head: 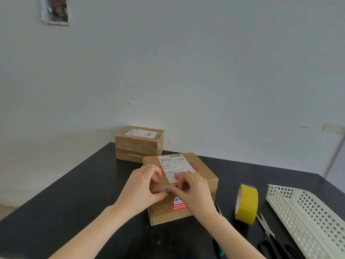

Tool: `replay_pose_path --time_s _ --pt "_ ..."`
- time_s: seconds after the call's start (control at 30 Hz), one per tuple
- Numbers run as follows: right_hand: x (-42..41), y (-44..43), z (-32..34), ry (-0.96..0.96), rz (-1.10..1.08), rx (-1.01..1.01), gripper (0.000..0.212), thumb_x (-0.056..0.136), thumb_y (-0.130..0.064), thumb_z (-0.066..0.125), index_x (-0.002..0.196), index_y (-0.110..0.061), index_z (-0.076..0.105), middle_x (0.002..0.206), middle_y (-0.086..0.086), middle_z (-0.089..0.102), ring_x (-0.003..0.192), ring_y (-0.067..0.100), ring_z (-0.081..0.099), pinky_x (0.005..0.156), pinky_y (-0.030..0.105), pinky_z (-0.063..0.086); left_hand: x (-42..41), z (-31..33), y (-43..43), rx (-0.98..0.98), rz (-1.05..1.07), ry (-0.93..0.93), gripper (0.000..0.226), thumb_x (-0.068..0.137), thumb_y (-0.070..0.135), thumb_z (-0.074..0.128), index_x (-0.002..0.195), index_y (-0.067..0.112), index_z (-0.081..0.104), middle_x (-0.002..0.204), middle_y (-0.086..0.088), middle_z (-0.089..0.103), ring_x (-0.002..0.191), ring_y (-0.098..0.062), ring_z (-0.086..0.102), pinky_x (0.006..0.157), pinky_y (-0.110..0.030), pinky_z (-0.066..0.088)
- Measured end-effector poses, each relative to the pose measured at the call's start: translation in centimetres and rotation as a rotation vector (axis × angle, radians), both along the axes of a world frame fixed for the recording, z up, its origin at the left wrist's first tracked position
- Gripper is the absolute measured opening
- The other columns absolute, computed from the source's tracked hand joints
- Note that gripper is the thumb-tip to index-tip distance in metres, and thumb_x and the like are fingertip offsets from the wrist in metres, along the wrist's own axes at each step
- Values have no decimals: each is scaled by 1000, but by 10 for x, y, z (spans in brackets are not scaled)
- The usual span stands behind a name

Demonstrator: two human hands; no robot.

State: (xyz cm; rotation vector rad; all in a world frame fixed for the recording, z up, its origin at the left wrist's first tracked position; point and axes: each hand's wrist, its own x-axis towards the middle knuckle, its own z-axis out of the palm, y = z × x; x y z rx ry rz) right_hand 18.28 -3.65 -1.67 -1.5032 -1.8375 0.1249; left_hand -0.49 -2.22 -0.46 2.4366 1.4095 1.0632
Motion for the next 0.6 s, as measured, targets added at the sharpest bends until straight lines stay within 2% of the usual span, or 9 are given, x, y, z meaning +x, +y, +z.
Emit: replay_pose_path --time_s 0.07,0.27,0.5,0.6 --pt "0 1 0 9 -2 2 34 77 -53 71 65 -35 45 88 -24 61 94 -15 49 97 23 33 2 -3 0 23 1 -18 44 67 47 78 96 38 45 90 24 50 90 2 49 76 -6 33" --pt "2 1 6 60 7 -34 29 76 -54 68 66 -35 49 86 -25 62 97 -8 56 99 35 45 5 -10 0 48 -1 -56 45 66 45 79 95 36 45 90 26 46 90 0 49 76 -8 34" --pt "4 3 12 85 17 -57 20 83 -44 69 75 -29 60 91 -17 69 89 -2 59 85 25 51 6 -12 2 41 22 -85 42 68 46 78 93 36 45 86 27 48 87 -5 54 78 -10 35" --pt "3 3 13 89 10 -66 19 83 -44 69 74 -29 60 92 -14 69 90 2 60 86 29 52 4 -7 4 -50 -17 -223 45 66 46 81 94 36 47 81 19 58 86 -3 58 79 -9 37"
